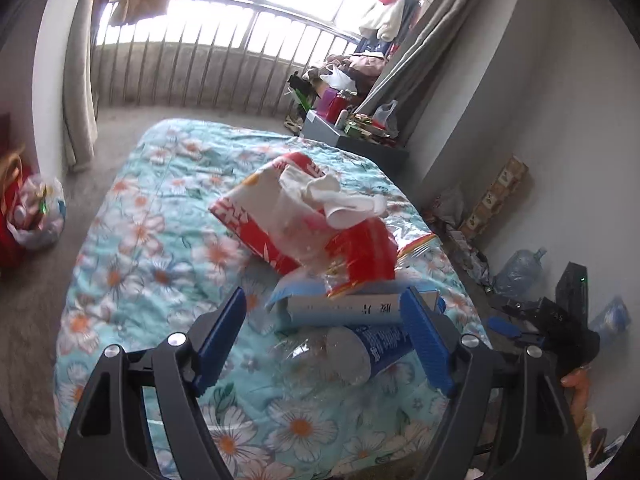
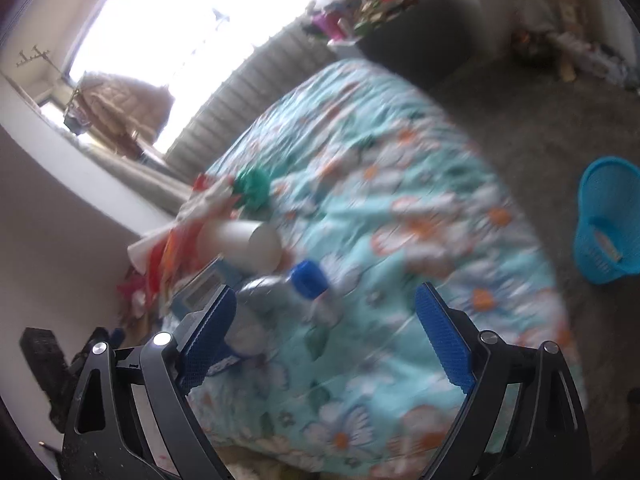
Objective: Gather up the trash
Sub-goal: 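Grasp the white glove with the left tool while the right tool reaches the pile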
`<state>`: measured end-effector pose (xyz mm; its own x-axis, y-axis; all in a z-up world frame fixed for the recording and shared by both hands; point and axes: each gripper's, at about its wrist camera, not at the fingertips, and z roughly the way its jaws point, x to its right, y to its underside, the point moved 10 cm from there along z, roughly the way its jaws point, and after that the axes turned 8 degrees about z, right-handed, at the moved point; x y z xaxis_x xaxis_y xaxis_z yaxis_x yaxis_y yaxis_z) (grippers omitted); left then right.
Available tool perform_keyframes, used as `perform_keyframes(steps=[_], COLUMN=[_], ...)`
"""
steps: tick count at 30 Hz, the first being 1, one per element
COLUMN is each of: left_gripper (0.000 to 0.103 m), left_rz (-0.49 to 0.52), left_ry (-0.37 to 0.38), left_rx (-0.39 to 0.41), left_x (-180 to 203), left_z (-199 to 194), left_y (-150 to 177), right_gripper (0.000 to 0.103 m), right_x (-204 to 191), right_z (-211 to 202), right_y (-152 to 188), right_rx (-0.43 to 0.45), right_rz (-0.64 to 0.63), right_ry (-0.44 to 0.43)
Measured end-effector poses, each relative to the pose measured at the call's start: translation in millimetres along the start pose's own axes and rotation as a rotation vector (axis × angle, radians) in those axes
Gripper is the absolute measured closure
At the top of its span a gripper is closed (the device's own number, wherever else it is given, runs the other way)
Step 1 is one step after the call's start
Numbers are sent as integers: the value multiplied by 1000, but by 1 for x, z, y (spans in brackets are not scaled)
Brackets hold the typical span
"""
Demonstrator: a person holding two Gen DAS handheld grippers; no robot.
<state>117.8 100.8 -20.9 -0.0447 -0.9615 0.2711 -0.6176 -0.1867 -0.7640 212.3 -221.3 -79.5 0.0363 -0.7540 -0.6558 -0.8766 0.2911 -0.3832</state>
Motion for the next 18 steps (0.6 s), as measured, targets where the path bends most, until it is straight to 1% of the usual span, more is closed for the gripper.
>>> perform_keyframes(steps=[4, 6, 10, 14, 16, 18], left_gripper=[26, 27, 36, 46, 51, 54], left_rz=[-22, 1, 87, 76, 63, 29], left_ry=[73, 80, 76, 114, 118, 134], left_rx=[26, 51, 101, 131, 124, 78], left_x=[1, 6, 15, 12, 7, 0], left_z=[4, 6, 13, 19, 26, 39], left_y=[-4, -13, -36, -63, -77, -90], right_gripper=[16, 16, 18, 22, 24, 25], right_x=[-15, -22, -42, -64, -72, -77], right_z=[13, 19, 17, 18, 22, 28], right_y=[11, 13, 7, -1, -3, -4], right_rx=[-36, -50, -63, -70, -81, -94], right_rz=[8, 10, 10, 19, 28, 31], right_ry=[-5, -13, -61, -131, -159, -173])
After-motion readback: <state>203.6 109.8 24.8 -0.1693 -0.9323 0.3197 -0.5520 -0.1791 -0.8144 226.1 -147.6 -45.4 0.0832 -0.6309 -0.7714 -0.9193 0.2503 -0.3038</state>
